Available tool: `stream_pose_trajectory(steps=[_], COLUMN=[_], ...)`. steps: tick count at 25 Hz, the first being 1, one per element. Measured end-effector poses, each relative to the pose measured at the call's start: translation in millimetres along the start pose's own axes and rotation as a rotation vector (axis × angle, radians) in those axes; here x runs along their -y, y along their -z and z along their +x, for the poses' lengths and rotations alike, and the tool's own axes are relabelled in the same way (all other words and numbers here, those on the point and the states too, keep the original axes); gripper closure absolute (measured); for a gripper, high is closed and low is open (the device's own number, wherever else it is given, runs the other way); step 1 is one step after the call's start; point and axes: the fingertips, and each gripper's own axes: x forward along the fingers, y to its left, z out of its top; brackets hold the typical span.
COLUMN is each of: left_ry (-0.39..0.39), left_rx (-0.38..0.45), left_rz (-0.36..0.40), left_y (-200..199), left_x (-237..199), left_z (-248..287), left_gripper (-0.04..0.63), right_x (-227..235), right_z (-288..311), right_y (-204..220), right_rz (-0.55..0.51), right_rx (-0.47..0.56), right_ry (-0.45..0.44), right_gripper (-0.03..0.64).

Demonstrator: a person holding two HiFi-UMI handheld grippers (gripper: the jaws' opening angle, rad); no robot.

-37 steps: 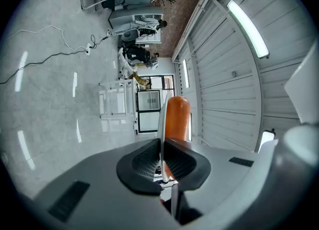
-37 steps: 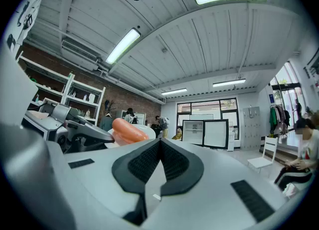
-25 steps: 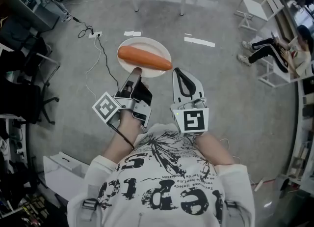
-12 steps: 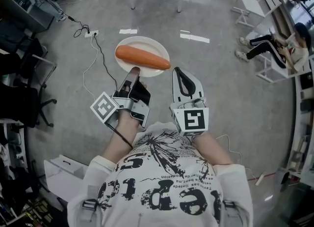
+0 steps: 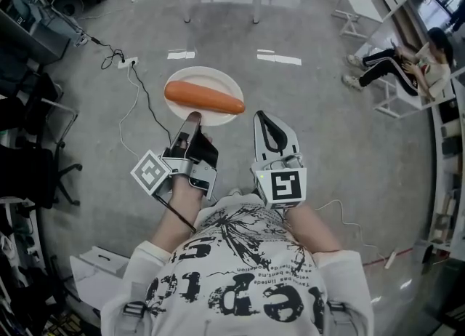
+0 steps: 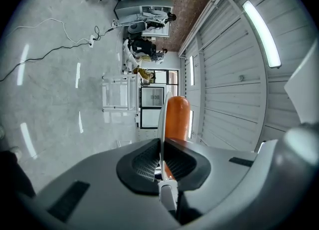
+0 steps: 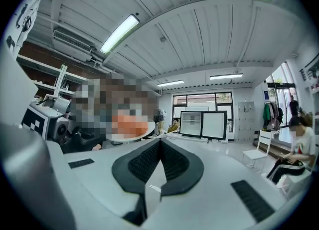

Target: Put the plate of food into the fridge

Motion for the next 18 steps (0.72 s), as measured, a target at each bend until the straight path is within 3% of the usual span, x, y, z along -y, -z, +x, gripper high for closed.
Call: stream_pose_trajectory(steps=[8, 18], left_ry=[0.0, 0.037], left_rx=[0.057, 0.143], left_rz=[0.001, 0.034], left_y=[-15.0, -15.6], left_x=[-0.3, 11.4], left_z=[36.7, 138.9], left_gripper=[0.574, 0.574], right_x=[27.7, 118.2], right_z=[32.3, 117.0], right_y=[-5.6, -21.0], right_rz=[0.008, -0.009], right_rx=[0.029, 0.079], right_ry=[-0.049, -0.115], right_gripper=[0.617, 0.617])
